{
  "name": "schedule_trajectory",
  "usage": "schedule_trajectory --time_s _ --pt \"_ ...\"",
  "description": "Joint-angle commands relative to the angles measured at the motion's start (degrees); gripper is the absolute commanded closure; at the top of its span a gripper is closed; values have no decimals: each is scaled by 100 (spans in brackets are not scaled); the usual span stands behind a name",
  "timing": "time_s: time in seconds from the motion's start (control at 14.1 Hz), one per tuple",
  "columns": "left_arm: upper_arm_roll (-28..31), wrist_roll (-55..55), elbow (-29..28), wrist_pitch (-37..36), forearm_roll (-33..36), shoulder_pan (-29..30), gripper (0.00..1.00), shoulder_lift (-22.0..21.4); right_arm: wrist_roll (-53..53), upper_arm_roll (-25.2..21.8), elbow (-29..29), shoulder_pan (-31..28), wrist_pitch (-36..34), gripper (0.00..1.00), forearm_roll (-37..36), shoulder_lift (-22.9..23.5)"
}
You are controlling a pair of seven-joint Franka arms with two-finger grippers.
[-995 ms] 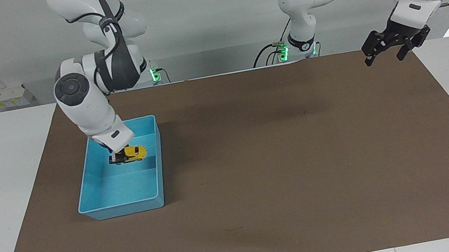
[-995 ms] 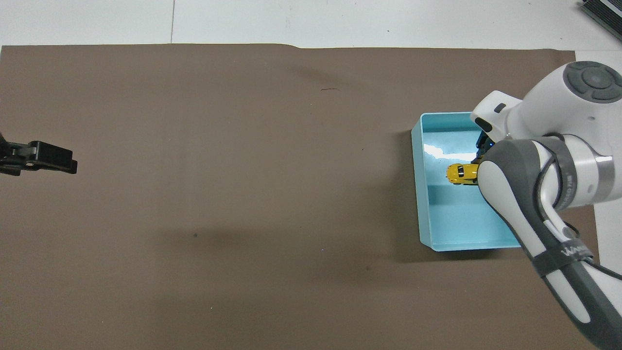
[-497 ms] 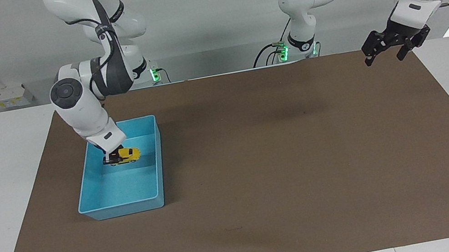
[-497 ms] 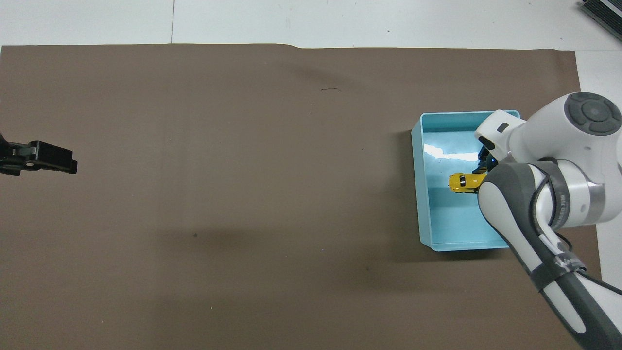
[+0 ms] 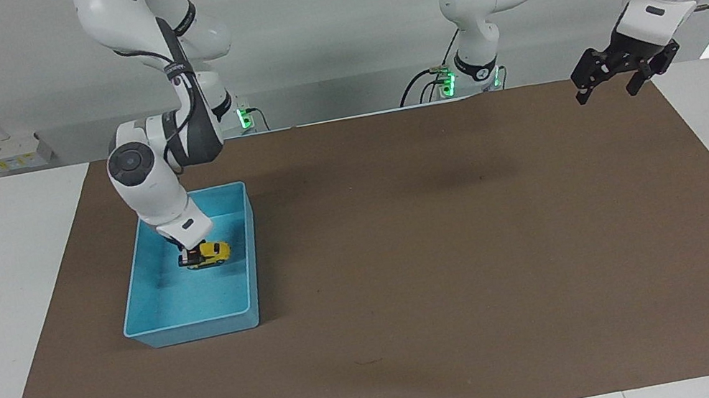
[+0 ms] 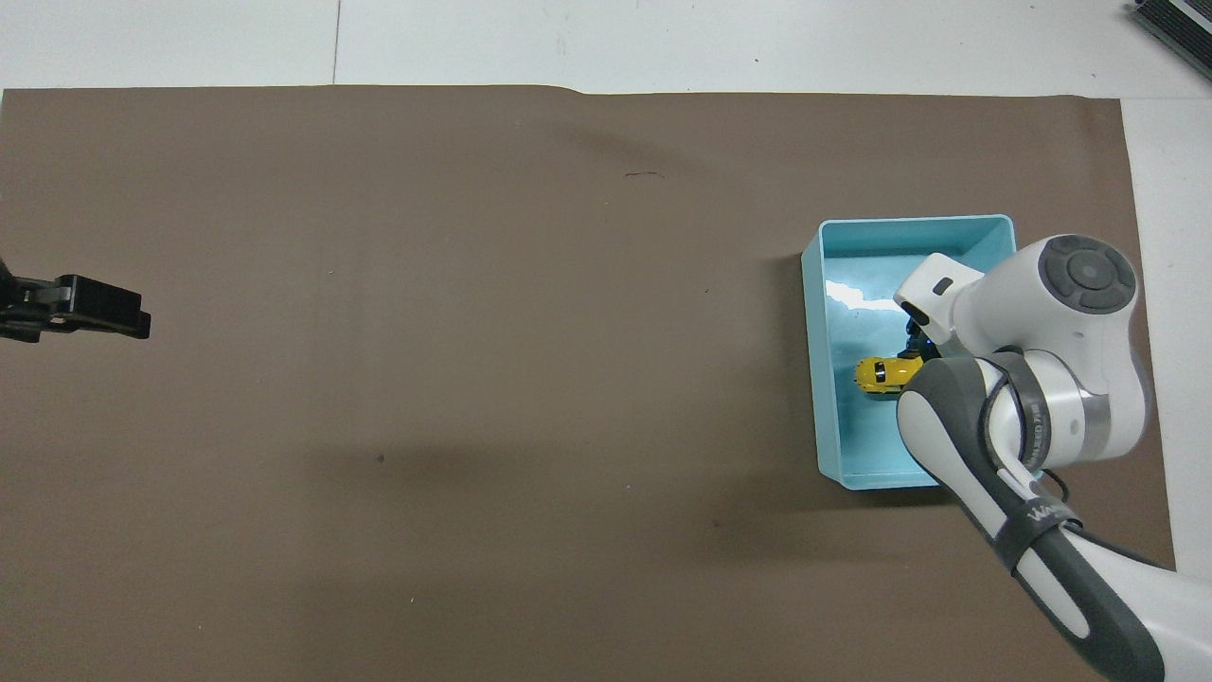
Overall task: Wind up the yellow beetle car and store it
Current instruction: 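Lower the car onto the bin floor and open the right gripper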
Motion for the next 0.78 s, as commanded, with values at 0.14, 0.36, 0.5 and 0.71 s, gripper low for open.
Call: schedule_trajectory --time_s 0.14,0.36,0.5,0.71 --pt "-34 9 -108 -36 -74 81 0 -137 -32 28 -224 -10 400 76 -203 55" --pt "-34 0 -108 -36 -74 81 0 -137 55 37 -163 -19 331 0 -203 99" --pt "-34 1 -108 -36 -74 90 0 -137 91 45 -58 -10 269 0 -185 99" --pt "-34 9 -108 -36 -74 90 0 -137 336 89 389 -2 -344 0 -115 20"
